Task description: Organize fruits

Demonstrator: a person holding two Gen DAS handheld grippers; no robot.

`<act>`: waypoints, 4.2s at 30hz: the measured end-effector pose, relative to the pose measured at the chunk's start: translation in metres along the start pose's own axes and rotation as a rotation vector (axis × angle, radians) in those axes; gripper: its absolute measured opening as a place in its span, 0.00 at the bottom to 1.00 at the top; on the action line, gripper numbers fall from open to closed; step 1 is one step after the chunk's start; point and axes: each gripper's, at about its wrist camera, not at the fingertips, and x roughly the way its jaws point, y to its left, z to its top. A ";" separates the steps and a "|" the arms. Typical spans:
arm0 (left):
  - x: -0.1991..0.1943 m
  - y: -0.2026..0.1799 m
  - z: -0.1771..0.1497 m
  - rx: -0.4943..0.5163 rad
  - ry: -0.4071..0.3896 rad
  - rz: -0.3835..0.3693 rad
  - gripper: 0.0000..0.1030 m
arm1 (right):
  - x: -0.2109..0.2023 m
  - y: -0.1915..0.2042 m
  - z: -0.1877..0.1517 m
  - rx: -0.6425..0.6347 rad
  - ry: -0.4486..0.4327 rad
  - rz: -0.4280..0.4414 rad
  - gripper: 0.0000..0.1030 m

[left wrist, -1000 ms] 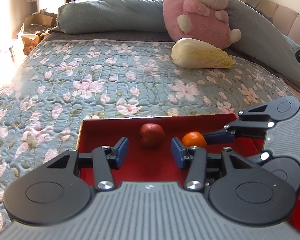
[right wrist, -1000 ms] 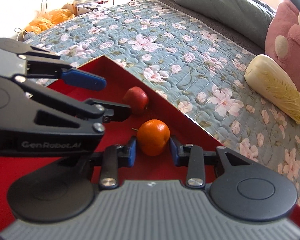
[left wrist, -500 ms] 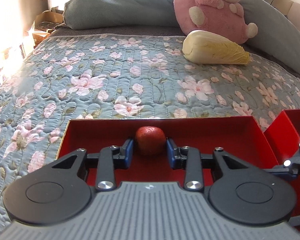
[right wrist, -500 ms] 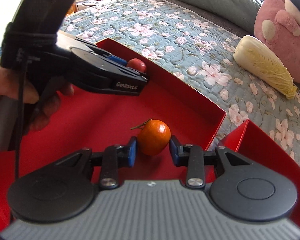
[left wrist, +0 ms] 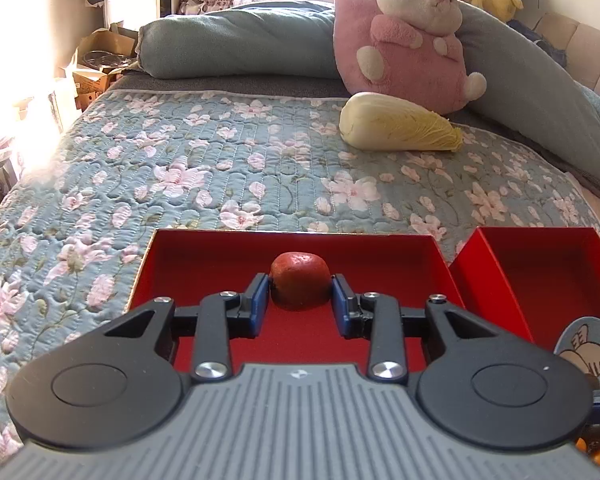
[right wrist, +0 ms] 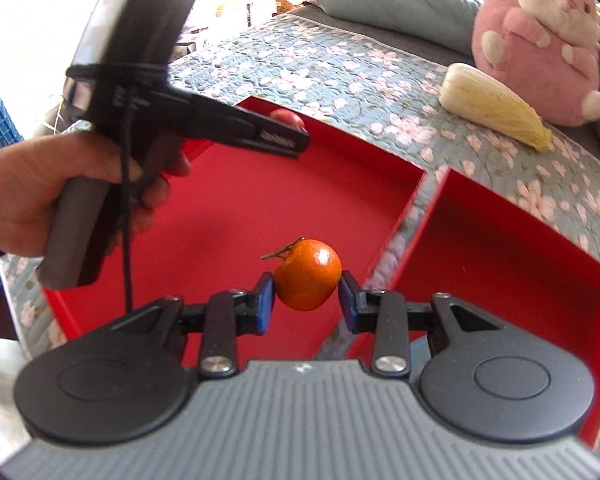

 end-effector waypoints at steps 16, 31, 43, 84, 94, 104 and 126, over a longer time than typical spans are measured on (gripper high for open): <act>-0.147 -0.072 -0.032 0.018 -0.089 -0.072 0.38 | -0.107 -0.003 -0.063 0.118 -0.117 -0.083 0.36; -0.105 -0.236 -0.082 0.366 0.031 -0.225 0.38 | -0.110 -0.074 -0.135 0.273 0.021 -0.262 0.36; -0.062 -0.244 -0.073 0.339 0.094 -0.218 0.38 | -0.068 -0.087 -0.124 0.199 0.054 -0.295 0.37; -0.104 -0.221 -0.073 0.336 0.028 -0.121 0.64 | -0.101 -0.074 -0.122 0.232 -0.041 -0.271 0.49; -0.164 -0.224 -0.090 0.261 -0.029 -0.104 0.92 | -0.133 -0.080 -0.141 0.322 -0.040 -0.331 0.49; -0.197 -0.229 -0.106 0.236 -0.071 -0.098 1.00 | -0.163 -0.094 -0.170 0.429 -0.061 -0.418 0.49; -0.201 -0.245 -0.136 0.246 -0.026 -0.095 1.00 | -0.162 -0.080 -0.162 0.337 -0.073 -0.407 0.49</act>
